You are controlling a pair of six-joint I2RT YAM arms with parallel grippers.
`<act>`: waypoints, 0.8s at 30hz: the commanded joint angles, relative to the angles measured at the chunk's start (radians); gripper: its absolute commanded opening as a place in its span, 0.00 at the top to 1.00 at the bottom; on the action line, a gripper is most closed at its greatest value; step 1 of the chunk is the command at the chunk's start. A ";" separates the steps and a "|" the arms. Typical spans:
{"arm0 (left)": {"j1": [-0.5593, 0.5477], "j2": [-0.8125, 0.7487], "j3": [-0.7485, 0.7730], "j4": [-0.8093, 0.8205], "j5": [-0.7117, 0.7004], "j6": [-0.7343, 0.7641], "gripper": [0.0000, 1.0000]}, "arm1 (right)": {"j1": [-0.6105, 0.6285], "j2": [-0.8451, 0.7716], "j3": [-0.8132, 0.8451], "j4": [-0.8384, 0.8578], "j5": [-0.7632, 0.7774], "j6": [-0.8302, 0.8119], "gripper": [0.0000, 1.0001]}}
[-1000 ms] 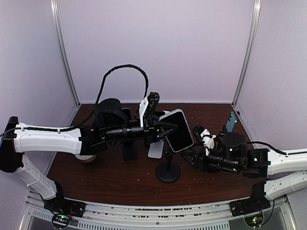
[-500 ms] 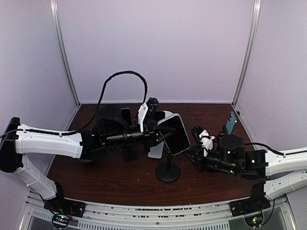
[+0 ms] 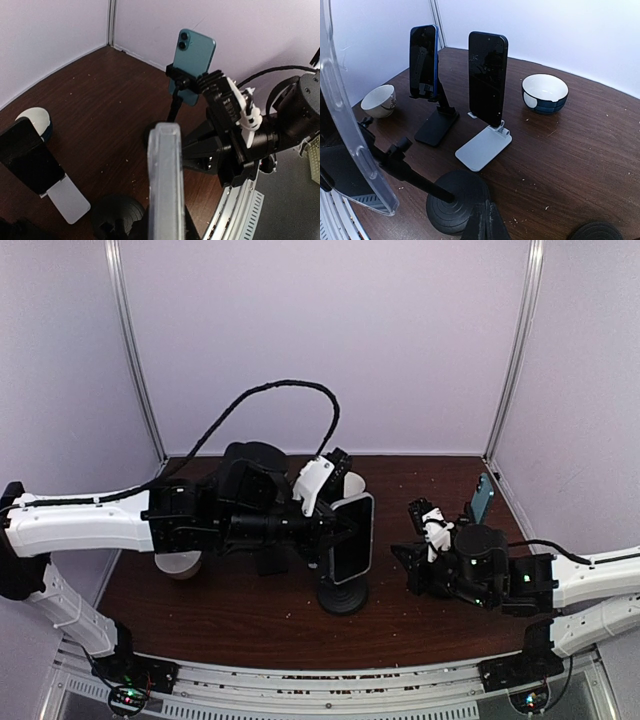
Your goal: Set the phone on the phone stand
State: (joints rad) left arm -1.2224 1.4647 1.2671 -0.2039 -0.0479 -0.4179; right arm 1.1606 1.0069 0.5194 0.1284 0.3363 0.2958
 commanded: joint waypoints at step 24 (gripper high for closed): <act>0.058 -0.017 0.046 0.241 0.203 0.345 1.00 | 0.003 -0.060 0.037 -0.077 -0.163 -0.053 0.72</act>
State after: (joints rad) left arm -1.2007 1.5242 1.3087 -0.1028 0.0761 -0.1097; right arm 1.1606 0.9508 0.5198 0.0746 0.2314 0.2565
